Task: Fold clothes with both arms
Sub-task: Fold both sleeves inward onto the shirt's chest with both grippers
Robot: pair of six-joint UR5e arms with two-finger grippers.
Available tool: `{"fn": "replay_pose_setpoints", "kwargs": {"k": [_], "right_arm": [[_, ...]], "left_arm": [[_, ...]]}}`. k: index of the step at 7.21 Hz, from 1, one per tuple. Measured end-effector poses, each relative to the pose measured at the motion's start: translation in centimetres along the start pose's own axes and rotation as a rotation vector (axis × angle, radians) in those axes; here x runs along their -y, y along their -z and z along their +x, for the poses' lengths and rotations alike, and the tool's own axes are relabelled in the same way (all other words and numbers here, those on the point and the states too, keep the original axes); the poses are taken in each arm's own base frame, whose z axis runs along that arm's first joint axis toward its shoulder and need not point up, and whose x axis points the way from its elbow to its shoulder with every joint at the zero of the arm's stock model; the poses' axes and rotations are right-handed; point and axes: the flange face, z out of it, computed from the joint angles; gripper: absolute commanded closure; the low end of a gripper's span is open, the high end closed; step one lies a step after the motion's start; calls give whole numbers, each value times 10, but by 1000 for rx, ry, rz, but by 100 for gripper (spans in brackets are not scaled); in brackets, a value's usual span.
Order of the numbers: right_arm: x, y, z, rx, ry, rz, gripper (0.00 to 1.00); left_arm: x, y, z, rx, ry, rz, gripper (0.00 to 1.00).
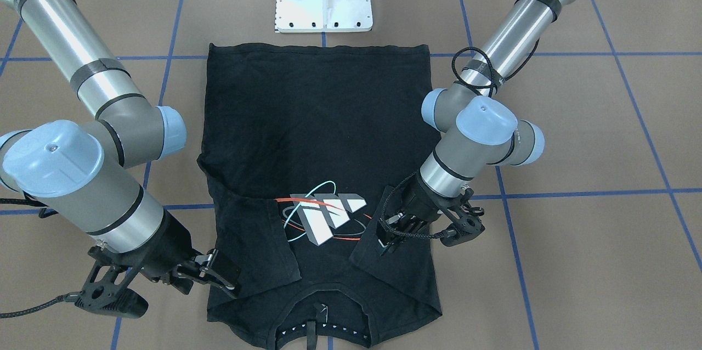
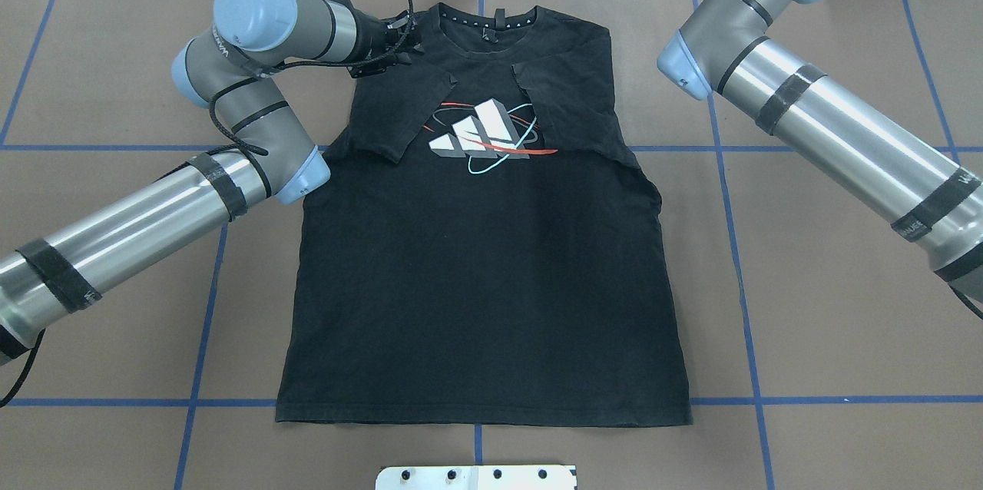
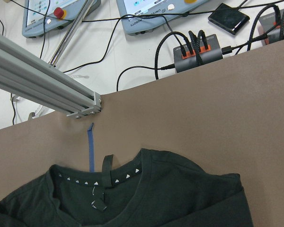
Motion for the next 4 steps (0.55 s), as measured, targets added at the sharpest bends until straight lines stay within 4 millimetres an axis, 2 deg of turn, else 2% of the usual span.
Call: {"fn": "replay_pose_setpoints", "kwargs": {"k": [2, 3, 4], "right_arm": [[-21, 19, 8, 49, 6, -64, 0], [-39, 38, 19, 81, -5, -100, 0], [-61, 59, 39, 107, -34, -136, 0]], "left_arm": [[-13, 30, 16, -64, -34, -44, 0], [-21, 52, 11, -90, -48, -91, 0], [-28, 82, -7, -112, -64, -131, 0]]}}
